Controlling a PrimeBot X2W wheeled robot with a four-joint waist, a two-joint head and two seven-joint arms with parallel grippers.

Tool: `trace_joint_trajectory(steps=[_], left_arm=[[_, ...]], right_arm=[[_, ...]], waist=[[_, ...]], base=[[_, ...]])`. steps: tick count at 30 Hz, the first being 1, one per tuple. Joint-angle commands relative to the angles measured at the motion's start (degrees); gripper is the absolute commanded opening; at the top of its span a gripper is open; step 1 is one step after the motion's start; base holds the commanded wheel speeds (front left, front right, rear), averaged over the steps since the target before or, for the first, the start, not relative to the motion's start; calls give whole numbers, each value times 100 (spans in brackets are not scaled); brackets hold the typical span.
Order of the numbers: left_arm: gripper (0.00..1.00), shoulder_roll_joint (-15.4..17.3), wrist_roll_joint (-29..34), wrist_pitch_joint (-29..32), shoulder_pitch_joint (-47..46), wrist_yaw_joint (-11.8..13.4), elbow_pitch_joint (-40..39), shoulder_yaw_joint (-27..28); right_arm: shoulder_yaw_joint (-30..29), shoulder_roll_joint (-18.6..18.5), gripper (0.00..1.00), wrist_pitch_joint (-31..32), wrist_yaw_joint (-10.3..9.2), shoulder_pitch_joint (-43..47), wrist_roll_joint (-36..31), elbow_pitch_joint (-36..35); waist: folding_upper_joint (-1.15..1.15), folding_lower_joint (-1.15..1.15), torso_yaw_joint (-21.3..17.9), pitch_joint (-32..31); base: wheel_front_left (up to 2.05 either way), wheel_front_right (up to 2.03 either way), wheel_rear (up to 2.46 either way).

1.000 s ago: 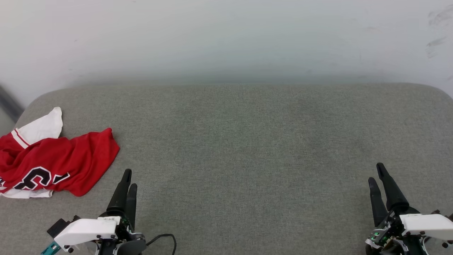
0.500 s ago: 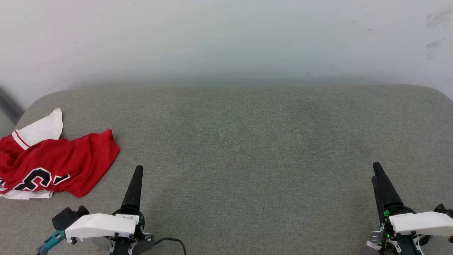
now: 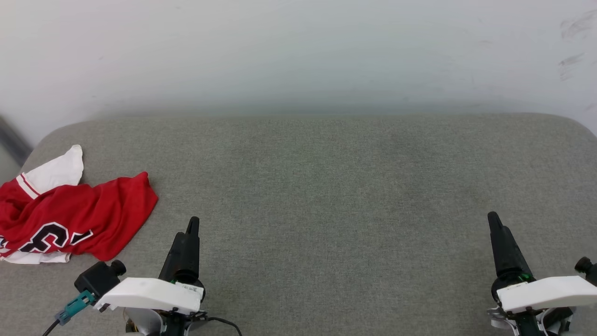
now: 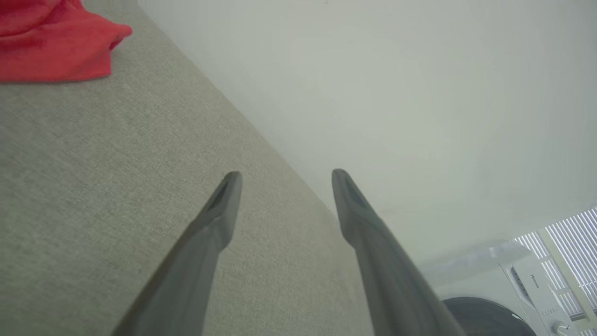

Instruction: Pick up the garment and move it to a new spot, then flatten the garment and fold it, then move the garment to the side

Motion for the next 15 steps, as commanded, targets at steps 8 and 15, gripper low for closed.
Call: trace_joint_trajectory(steps=[8,15], left_arm=[[100,45,1020,-201,-170,39,-109,-58],[100,54,1645,-333,-196,55,-80,-107]], right_arm=[[53,22,100,-27,9,-34,-1198,-250],[56,56,100,-1,10,29,-1925,-349]], waist=[[0,0,-7,-11],[0,0,-3,-13]], base=[[0,0,0],[0,0,0]])
